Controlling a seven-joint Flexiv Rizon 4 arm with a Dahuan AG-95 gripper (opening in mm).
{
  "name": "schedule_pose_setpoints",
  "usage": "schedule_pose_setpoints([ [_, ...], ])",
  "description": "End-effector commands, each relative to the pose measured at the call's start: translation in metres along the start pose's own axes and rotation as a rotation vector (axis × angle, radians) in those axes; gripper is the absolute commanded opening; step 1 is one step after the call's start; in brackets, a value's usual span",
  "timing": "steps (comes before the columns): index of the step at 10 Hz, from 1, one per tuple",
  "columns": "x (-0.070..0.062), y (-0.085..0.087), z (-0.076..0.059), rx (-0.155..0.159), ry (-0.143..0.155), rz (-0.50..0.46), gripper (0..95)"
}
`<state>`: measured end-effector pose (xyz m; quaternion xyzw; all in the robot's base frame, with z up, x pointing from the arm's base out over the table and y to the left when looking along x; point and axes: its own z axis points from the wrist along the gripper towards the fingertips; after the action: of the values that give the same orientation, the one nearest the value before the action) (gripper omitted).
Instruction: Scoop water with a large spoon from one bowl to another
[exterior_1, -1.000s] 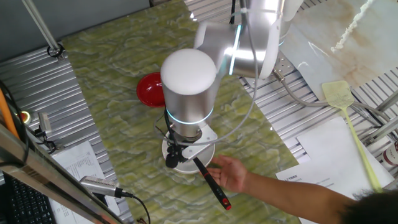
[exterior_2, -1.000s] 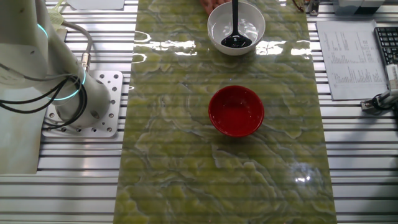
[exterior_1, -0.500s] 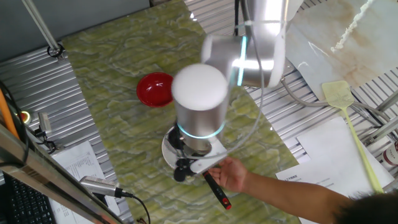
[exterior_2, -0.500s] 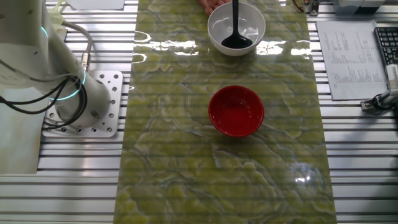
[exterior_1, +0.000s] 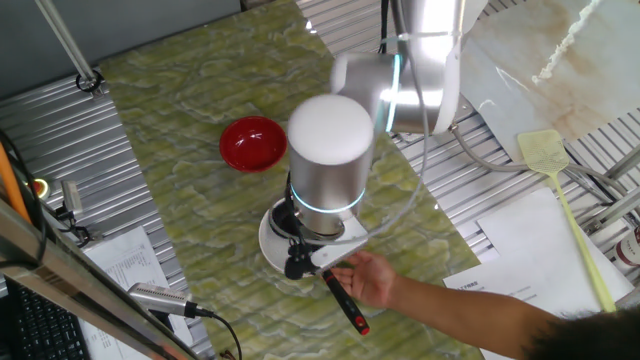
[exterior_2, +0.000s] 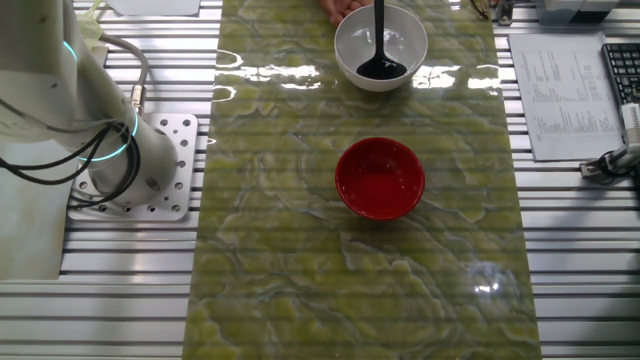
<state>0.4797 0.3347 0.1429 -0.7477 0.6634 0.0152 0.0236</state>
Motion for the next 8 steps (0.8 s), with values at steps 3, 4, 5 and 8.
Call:
schedule_pose_setpoints([
  [3,-0.007,0.000,0.002,-0.004,0.008,-0.051,38.0],
  [4,-0.010,0.000,0.003,0.006,-0.002,-0.037,38.0],
  [5,-0.013,0.001,0.005,0.019,-0.011,-0.013,38.0],
  [8,-0.014,0.003,0.014,0.035,-0.014,-0.003,38.0],
])
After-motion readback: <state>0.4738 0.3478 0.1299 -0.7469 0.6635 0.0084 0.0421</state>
